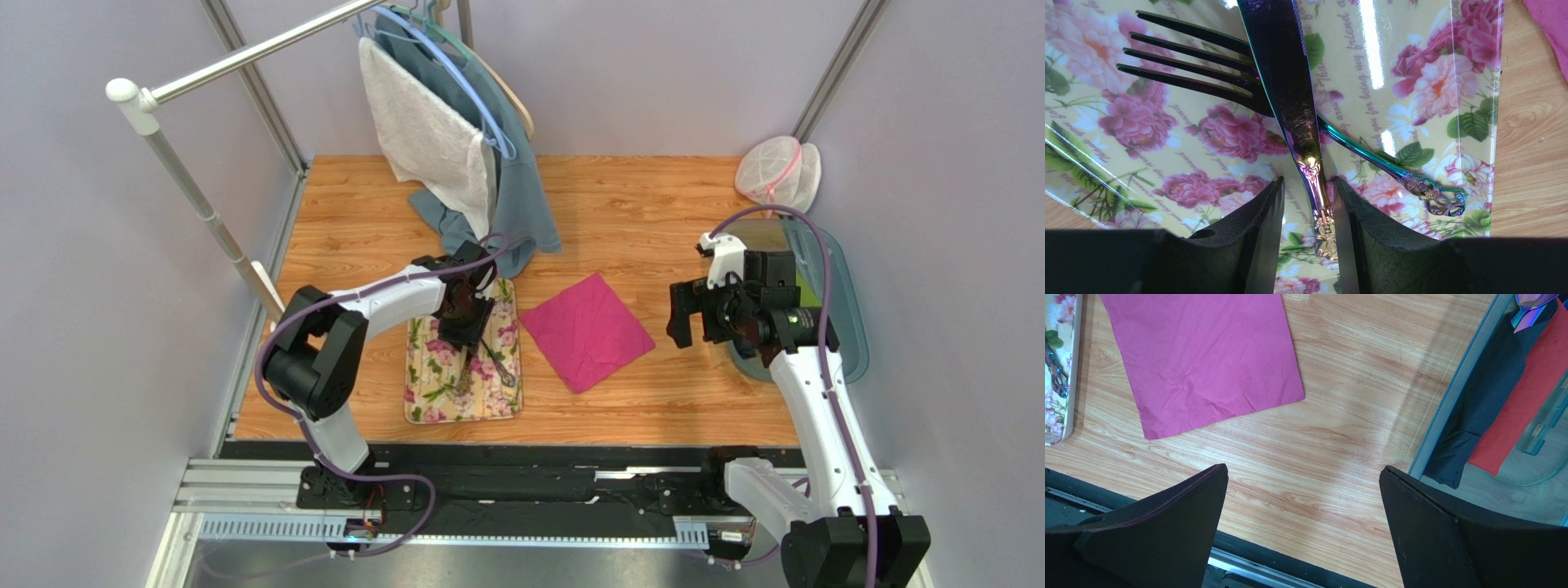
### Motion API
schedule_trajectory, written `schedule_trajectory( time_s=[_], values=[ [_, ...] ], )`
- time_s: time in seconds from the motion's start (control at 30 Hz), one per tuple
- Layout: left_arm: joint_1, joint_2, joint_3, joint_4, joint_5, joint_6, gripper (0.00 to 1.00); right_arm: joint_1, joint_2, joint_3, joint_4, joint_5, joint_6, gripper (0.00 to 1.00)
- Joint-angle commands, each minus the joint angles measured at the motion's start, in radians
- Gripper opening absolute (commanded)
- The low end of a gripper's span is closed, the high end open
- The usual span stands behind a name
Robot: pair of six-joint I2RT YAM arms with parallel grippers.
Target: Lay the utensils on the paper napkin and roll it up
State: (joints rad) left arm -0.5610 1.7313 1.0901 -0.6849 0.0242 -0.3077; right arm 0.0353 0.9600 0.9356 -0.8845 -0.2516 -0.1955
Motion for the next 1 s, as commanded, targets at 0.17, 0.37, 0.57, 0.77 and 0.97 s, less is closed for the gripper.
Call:
schedule_trajectory(
  time_s=[0.17, 0.37, 0.57, 0.77, 0.97],
  values=[
    [-0.027, 0.057, 0.036, 0.012, -0.081, -0.030, 0.37, -0.006, 0.003, 0.014, 0.016, -0.002, 0.008, 1.00],
    [-0.027, 0.059, 0.054, -0.019, -0.067, -0.031, 0.21, -0.008, -0.003, 0.008, 0.018, 0.000, 0.011, 1.00],
    [-0.028, -0.027, 0.082, -0.096, -0.038, -0.060, 0.00, -0.008, -0.003, 0.002, 0.027, -0.008, 0.019, 1.00],
    [-0.043, -0.084, 0.132, -0.183, -0.030, -0.100, 0.00, -0.006, 0.008, 0.005, 0.028, -0.015, 0.027, 1.00],
    [-0.129, -0.079, 0.221, -0.245, -0.001, -0.168, 0.00, -0.006, 0.017, 0.005, 0.033, -0.020, 0.044, 1.00]
  ],
)
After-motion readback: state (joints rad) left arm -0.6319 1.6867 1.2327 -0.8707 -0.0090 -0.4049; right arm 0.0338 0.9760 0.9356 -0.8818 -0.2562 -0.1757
